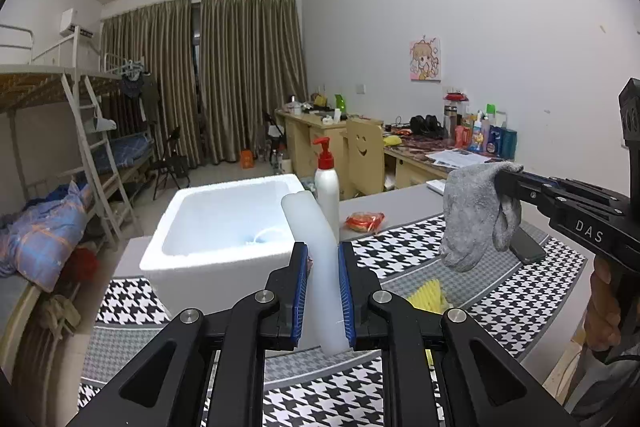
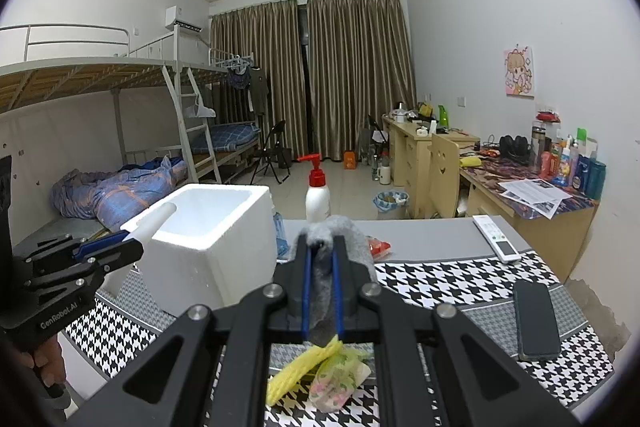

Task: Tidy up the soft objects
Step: 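Lift the sock and foam tube and carry both over the foam box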

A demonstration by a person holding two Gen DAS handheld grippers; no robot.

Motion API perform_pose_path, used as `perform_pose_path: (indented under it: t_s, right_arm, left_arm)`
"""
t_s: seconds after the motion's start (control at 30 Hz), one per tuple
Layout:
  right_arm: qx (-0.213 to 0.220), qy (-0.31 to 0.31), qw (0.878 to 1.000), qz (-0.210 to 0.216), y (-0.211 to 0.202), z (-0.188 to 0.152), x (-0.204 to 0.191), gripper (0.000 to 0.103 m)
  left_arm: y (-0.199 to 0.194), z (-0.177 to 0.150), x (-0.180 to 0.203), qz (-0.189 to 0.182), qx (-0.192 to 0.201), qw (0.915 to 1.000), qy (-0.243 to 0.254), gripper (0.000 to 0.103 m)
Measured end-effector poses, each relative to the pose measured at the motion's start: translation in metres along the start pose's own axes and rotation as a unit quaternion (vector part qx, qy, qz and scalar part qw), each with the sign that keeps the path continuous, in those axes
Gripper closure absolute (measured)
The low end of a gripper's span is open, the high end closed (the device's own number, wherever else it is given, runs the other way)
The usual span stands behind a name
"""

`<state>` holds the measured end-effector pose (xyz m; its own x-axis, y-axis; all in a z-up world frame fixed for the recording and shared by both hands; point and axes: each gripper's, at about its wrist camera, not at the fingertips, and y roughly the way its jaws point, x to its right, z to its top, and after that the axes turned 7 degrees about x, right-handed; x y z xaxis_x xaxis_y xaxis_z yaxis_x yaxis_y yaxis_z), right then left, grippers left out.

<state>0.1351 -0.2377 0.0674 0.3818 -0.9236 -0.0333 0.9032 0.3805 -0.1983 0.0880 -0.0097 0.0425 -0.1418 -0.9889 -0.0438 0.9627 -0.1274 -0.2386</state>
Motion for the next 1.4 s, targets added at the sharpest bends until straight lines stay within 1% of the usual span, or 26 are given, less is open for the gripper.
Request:
perform_pose_path:
  t_s: [0.4,0.8,1.03,1.4]
  right_arm:
    - [0.004,-0.004,1.000,0.009,0.014,0.010,-0.009,0.091]
    - [0.006,-0.014,1.000,0.017,0.026,0.021,-0.019,0.091]
    - [0.007,-0.023,0.999,0.023,0.033,0.029,-0.028,0.091]
    - [0.008,-0.032,0.999,0.035,0.043,0.037,-0.042,0.091]
  left_arm:
    - [0.012,0.015,-0.017,0.022,0.013,0.9996,-0.014,0.086]
    - [0.018,0.026,-0.024,0.029,0.023,0.9992,-0.016,0.086]
    - [0.021,0.028,-0.028,0.034,0.021,0.9991,-0.015,0.086]
    - [0.034,0.033,-0.045,0.046,0.016,0.9985,-0.025,0.086]
